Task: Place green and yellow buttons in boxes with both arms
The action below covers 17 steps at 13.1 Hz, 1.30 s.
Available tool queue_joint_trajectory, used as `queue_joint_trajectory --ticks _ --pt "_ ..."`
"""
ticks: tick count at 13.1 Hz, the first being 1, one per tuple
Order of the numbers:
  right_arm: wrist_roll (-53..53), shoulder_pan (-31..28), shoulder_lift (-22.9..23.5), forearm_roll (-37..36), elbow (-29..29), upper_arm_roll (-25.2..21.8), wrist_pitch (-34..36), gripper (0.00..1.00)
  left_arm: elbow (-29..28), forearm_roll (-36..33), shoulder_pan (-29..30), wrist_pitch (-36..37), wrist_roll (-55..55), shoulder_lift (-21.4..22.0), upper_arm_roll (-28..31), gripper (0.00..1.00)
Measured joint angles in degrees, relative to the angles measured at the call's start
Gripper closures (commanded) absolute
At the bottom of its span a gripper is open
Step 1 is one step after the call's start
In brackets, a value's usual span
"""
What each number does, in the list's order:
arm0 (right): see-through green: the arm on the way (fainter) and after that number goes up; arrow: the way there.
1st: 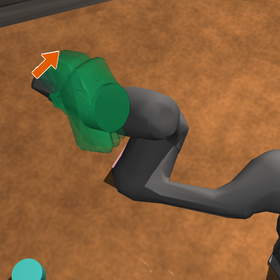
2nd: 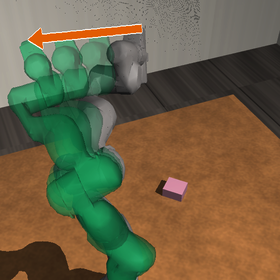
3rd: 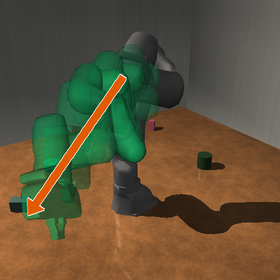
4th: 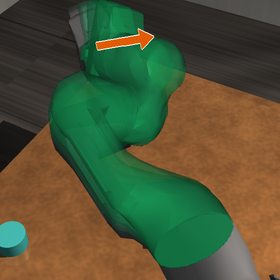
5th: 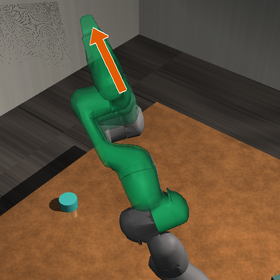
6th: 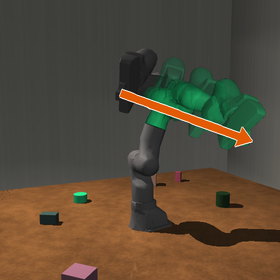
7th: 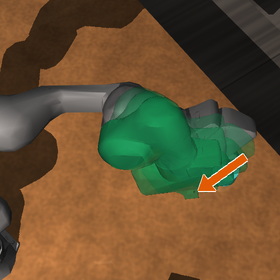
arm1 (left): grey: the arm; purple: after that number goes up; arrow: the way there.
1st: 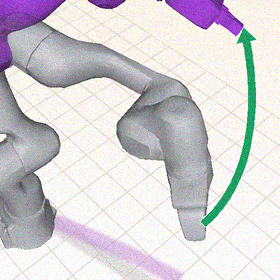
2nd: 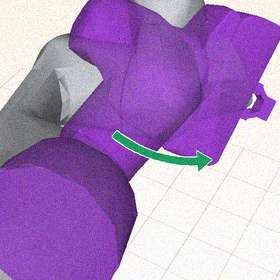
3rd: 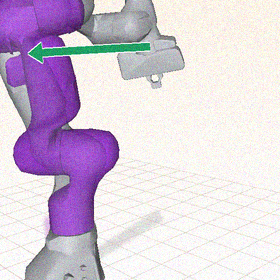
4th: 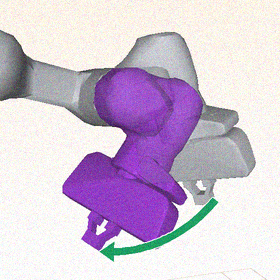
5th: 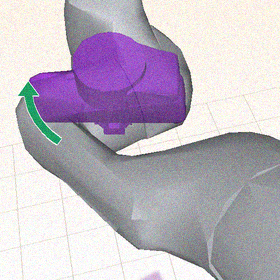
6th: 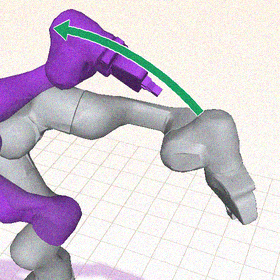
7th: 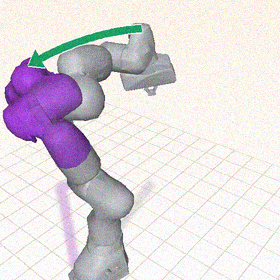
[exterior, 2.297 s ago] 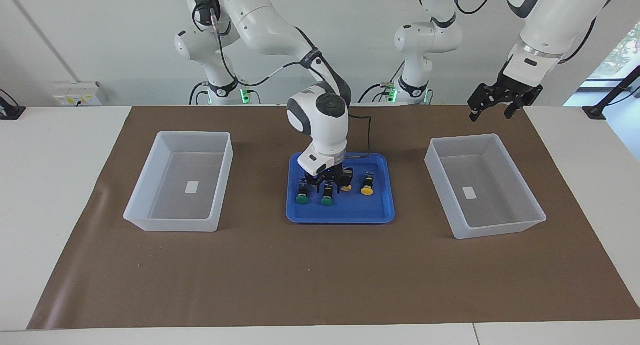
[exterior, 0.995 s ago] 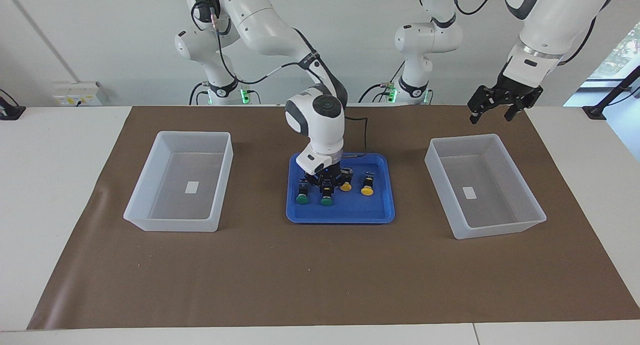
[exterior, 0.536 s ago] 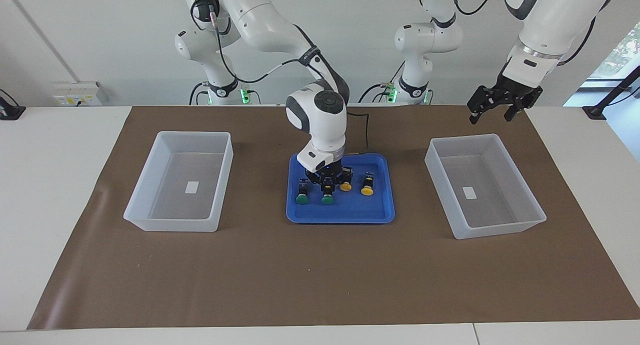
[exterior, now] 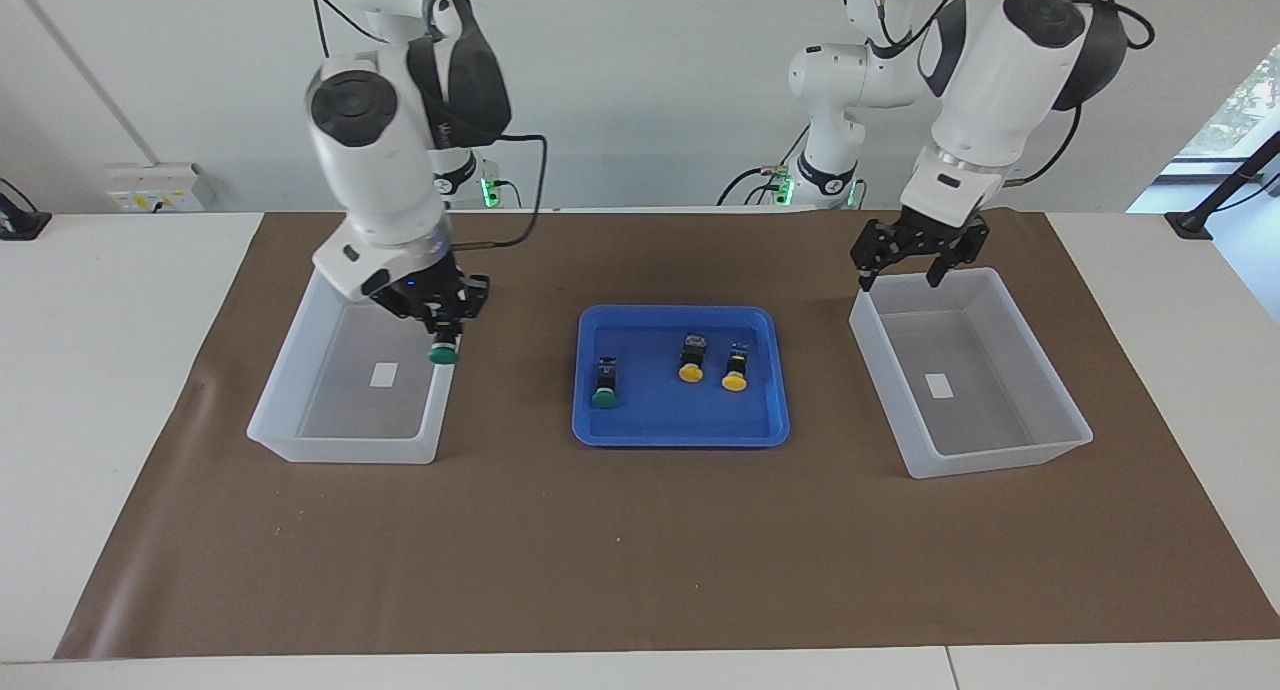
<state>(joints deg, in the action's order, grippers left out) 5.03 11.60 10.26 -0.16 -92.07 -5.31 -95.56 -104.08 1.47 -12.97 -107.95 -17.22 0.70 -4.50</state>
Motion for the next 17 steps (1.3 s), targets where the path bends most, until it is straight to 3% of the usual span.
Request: queue_joint_trajectory --ticks 3,6,7,8,12,15,17 --pt "-9.3 -9.0 -2.9 0.0 -10.4 -0.1 -7.2 1.00 -3.5 0.0 -6.6 -11.3 -3.5 -7.1 -0.1 0.11" --pt "-12.1 -11.8 -5.9 0.0 -24.4 0.0 -22.5 1.00 -10.1 0.0 -8.5 -23.9 -3.8 -11.4 -0.1 0.12" --pt "-12.1 -12.1 -6.1 0.0 -27.4 0.0 -25.7 0.95 -11.5 0.0 -8.6 -25.7 -3.8 -11.9 -0.1 0.13" --pt "-12.1 -12.3 -6.0 0.0 -29.6 0.0 -28.6 0.87 -12.2 0.0 -8.7 -26.4 -3.7 -12.2 -0.1 0.14" --pt "-12.1 -13.3 -6.3 0.0 -35.5 0.0 -35.7 0.00 -12.7 0.0 -9.9 -26.4 -3.7 -12.9 -0.1 0.21" --pt "-12.2 -13.3 -7.2 0.0 -35.6 0.3 -35.1 0.00 -13.1 0.0 -10.5 -26.9 -3.7 -13.8 -0.1 0.23" --pt "-12.3 -12.9 -7.8 0.0 -30.7 1.1 -27.9 0.00 -13.5 0.0 -10.8 -27.8 -3.7 -14.5 -0.1 0.23"
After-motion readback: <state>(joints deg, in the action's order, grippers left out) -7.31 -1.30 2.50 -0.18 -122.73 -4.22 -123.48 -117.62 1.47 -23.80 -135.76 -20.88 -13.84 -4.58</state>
